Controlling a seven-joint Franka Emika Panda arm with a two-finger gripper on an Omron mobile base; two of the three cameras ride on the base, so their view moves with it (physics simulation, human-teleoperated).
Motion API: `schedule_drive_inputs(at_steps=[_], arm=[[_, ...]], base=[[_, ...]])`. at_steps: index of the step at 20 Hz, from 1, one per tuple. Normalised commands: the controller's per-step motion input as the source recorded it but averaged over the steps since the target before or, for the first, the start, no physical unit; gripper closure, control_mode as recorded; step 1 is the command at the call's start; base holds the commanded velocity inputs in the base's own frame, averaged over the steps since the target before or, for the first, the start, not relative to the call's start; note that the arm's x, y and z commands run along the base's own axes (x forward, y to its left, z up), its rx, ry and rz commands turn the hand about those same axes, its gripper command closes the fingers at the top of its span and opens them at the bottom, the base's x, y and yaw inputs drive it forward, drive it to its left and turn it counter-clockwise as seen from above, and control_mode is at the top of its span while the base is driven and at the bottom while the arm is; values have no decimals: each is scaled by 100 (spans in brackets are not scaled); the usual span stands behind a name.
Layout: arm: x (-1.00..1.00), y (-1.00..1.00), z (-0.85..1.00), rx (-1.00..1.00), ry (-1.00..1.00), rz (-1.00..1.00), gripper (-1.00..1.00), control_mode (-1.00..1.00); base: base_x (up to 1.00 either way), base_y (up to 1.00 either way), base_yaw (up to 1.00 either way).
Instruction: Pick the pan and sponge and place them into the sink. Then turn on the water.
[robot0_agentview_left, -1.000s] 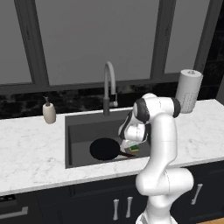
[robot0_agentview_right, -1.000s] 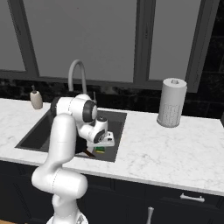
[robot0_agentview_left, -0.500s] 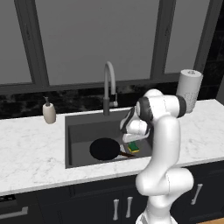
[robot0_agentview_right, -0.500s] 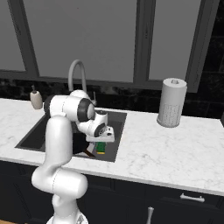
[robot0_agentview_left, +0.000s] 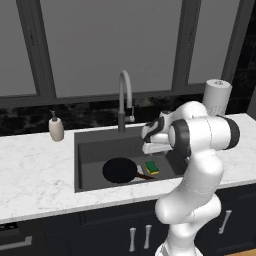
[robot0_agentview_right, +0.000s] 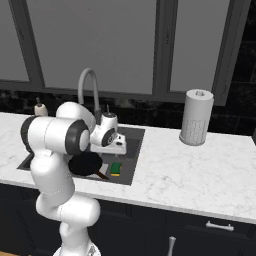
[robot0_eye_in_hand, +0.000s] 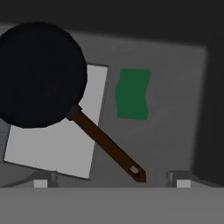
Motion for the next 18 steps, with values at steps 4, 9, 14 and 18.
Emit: schedule_drive_inputs(at_steps=[4, 9, 14, 18], arm=[[-37, 0, 91, 4, -5, -11, -100, -100], [-6, 0, 6, 0, -1, -1, -100, -100], [0, 0, 14, 12, -5, 0, -100, -100], [6, 0, 32, 23, -21, -3, -100, -100]], base=[[0, 0, 0], [0, 0, 0], [0, 0, 0], [0, 0, 0]])
